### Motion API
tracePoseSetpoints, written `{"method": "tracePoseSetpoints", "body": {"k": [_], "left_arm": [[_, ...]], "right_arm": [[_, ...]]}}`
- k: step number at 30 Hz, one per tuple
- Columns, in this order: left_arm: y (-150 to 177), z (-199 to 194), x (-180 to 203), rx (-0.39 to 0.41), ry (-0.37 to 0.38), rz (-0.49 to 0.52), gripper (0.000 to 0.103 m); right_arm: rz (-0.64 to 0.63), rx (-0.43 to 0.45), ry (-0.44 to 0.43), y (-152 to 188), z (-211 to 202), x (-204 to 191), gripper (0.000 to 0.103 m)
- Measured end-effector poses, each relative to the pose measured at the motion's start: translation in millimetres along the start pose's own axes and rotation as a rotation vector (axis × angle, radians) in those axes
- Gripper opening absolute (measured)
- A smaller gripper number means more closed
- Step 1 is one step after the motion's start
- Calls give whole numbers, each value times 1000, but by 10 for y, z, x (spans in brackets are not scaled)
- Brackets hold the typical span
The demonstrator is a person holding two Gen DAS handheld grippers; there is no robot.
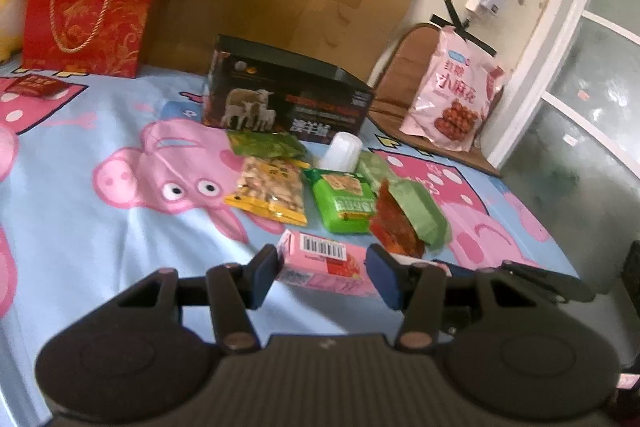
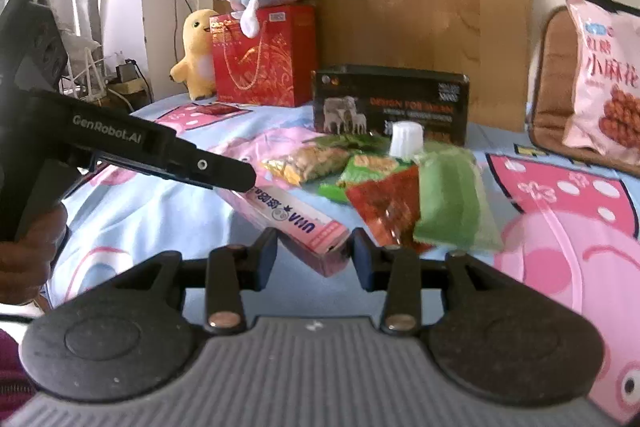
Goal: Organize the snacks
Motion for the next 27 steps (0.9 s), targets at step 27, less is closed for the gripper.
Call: {"method": "tracePoseSetpoints", "body": {"k": [27], "left_arm": [[113, 219, -113, -6, -12, 2, 54]], "right_arm": [[53, -98, -39, 10, 201, 60, 44]]}}
Point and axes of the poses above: each gripper's, at about its wrist camera, not at the fingertips, and z roughly the way its jaws point, x to its right, y to its underside, the point moved 2 cm from there along z, roughly the way its jaws point, and after that the axes turned 13 degrees about -x, right-handed, at the moved point
